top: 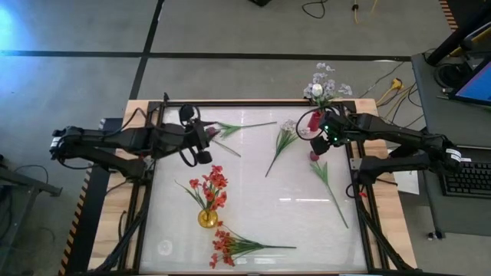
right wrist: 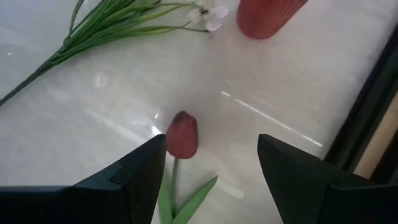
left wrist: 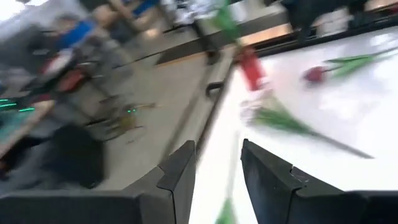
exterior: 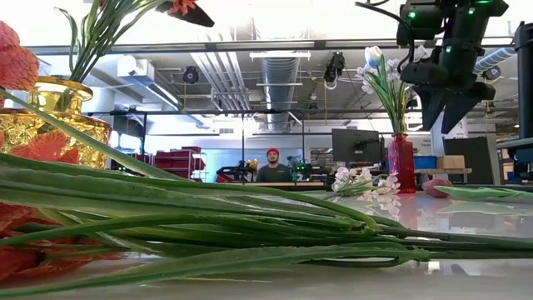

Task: Sort flowers into vase by color
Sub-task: Put the bottom red tulip into the yellow vase

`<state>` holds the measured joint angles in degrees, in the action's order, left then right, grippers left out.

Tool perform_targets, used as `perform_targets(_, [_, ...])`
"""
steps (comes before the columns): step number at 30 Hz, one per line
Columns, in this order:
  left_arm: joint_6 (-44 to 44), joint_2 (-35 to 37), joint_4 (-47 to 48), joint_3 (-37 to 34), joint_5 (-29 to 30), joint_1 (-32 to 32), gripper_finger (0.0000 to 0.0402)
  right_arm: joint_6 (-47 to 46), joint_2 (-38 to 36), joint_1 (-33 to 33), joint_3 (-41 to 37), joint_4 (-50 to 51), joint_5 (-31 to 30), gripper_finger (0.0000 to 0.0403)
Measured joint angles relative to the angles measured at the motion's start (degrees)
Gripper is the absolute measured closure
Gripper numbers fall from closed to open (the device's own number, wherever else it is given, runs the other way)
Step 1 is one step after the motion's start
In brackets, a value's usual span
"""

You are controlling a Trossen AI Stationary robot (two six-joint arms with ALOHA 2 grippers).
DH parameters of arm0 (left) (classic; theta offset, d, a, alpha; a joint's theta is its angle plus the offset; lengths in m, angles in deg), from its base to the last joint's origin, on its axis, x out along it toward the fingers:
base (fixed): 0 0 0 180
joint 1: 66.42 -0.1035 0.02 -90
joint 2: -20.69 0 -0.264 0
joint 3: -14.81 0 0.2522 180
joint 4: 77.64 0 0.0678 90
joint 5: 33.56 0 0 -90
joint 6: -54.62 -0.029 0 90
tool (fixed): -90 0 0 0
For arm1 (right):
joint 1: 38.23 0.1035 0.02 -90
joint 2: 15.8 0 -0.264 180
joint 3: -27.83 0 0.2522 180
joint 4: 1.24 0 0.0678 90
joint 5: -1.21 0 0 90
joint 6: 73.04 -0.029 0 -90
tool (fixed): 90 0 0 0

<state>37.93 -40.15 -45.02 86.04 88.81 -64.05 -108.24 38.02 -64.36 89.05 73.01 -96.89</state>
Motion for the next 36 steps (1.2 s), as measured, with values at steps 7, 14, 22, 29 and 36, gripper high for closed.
perform_targets(7, [3.0,-0.5,-0.5,4.2,-15.4,-0.6,0.0294,-0.7,0.0,0.0,0.0,-1.2,4.4,0.0156])
perform_targets(14, [3.8,-6.4,-0.6,12.8,-15.2,-0.7,0.0296,-0.7,0.0,0.0,0.0,-1.3,5.6,0.0156])
perform_targets(22, [3.8,-19.4,2.5,24.3,-15.2,-1.0,0.0296,0.4,-0.2,1.7,0.0,-0.9,7.3,0.0156])
perform_targets(29, [3.8,-25.8,5.1,31.0,-15.2,-1.8,0.0296,1.6,-0.3,3.9,0.0,-0.9,7.2,0.0156])
perform_targets(36, [3.1,-26.8,8.2,31.7,-15.4,-2.3,0.0296,2.0,-0.3,4.3,0.0,-1.4,6.6,0.0156])
